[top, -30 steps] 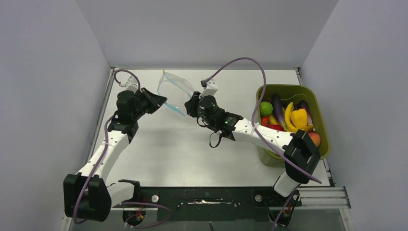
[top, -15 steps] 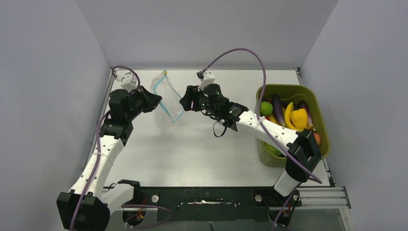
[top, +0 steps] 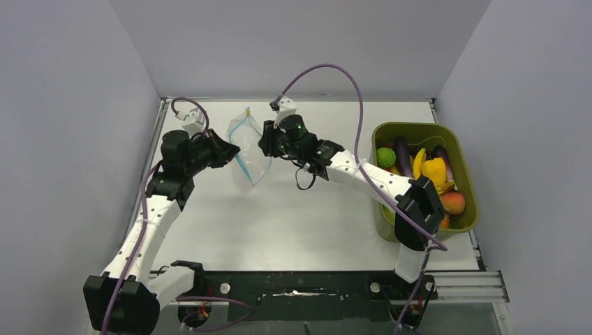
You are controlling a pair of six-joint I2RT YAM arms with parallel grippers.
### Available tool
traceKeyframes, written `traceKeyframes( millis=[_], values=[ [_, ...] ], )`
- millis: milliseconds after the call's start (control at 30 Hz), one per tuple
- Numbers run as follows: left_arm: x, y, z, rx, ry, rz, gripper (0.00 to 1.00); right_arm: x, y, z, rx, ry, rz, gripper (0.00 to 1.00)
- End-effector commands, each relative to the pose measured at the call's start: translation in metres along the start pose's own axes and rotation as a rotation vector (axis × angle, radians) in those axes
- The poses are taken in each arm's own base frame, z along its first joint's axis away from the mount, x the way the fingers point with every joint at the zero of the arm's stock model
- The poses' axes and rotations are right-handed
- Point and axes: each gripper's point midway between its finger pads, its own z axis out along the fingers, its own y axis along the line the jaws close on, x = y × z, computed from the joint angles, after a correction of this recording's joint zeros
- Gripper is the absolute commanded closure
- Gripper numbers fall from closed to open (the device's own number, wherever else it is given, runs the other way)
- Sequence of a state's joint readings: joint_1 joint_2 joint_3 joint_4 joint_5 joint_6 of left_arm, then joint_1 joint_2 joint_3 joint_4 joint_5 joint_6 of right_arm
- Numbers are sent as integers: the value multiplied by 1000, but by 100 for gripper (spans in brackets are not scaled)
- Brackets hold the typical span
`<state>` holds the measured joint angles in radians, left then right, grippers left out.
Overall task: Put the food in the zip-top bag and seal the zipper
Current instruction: Open the zipper of the food storage bag.
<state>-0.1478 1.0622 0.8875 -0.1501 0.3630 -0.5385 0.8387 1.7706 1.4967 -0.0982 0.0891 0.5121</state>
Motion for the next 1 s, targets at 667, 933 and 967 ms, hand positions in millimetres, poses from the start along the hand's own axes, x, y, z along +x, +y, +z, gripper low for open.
traceKeyframes(
  millis=[667, 933, 967],
  values=[
    [-16, -13, -13, 42, -67, 126, 100, -28, -53, -23, 30, -75, 72, 74],
    [-4, 8, -5, -10, -66, 162, 100, -44, -19, -56, -147, -78, 21, 40],
    [-3, 10, -5, -11, -63, 165, 100, -47, -19, -61, -155, -82, 26, 38]
  ],
)
